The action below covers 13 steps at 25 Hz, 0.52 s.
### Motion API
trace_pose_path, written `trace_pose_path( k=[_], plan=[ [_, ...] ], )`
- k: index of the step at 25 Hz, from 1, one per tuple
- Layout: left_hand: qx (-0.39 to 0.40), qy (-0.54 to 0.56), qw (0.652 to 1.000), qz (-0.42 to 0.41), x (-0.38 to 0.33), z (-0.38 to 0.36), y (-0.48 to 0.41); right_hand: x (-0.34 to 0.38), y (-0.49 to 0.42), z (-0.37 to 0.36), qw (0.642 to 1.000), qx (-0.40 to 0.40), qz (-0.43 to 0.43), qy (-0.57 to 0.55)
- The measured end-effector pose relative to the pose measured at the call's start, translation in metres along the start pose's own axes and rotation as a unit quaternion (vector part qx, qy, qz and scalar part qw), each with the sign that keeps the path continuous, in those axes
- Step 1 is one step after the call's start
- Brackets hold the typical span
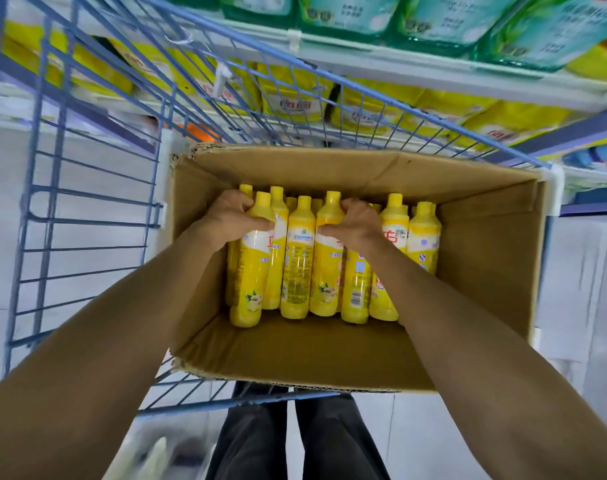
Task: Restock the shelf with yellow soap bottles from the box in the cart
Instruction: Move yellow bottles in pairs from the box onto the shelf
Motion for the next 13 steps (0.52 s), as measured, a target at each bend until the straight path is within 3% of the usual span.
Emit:
trace_pose_path(
  k=[6,13],
  plan=[
    [-0.012,0.11,0.99,-0.082,-0.027,0.006,0.039,-0.007,0.034,-0.005,0.989,0.033,0.03,-0.141],
    [-0.026,0.138,0.972,-0.187,-0.099,0.047,0.09,0.035,0.098,0.055,0.981,0.0,0.141,-0.135]
  ],
)
Point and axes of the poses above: each hand's wrist, its own y-axis away from the middle knuckle, its own z-axis out of the back of the hand, x = y × z, the point moved 10 cm from there along -y, towards the middle knuckle, and after that the axes turned 7 degrees about -z, right-handed, at the moved point
